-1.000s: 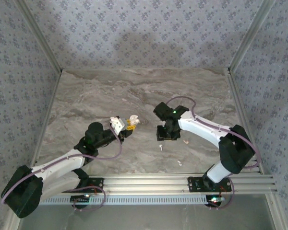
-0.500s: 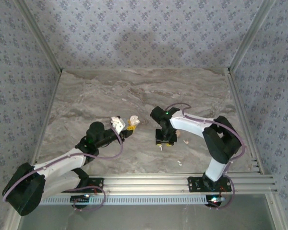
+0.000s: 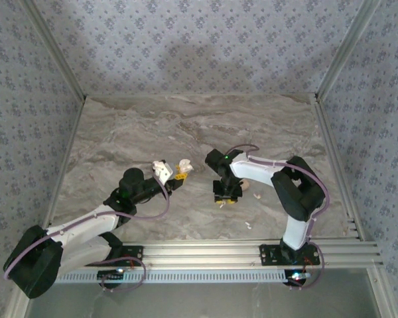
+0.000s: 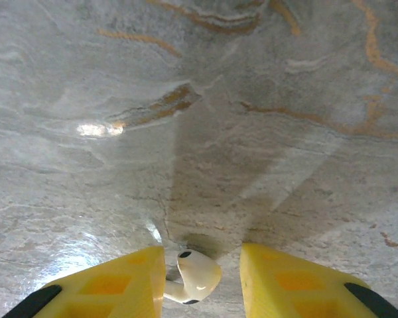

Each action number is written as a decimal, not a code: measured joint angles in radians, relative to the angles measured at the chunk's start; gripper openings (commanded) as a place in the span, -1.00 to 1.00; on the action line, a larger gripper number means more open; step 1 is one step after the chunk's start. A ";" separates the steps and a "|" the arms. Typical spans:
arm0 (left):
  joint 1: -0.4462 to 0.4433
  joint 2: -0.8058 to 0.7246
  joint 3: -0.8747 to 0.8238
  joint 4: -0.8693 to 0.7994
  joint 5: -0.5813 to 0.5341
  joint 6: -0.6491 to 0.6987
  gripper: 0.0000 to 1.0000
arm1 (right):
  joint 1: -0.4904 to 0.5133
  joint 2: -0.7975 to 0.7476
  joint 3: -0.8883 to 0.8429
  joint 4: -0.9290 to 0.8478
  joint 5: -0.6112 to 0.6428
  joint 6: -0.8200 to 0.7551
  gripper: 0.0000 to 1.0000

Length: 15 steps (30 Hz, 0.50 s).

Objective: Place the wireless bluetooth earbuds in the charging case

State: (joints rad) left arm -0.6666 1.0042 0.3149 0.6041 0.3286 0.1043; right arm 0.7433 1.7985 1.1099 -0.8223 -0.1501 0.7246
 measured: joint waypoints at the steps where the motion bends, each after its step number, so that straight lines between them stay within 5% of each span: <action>1: 0.000 0.000 0.000 0.000 0.000 0.000 -0.73 | 0.001 0.001 0.002 0.001 0.000 0.000 -0.28; 15: 0.004 0.000 0.000 0.000 0.000 0.000 -0.73 | 0.010 0.003 0.004 0.019 -0.007 -0.007 -0.33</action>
State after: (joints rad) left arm -0.6624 1.0042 0.3149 0.6041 0.3286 0.1040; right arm 0.7536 1.8019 1.1137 -0.8032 -0.1570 0.7177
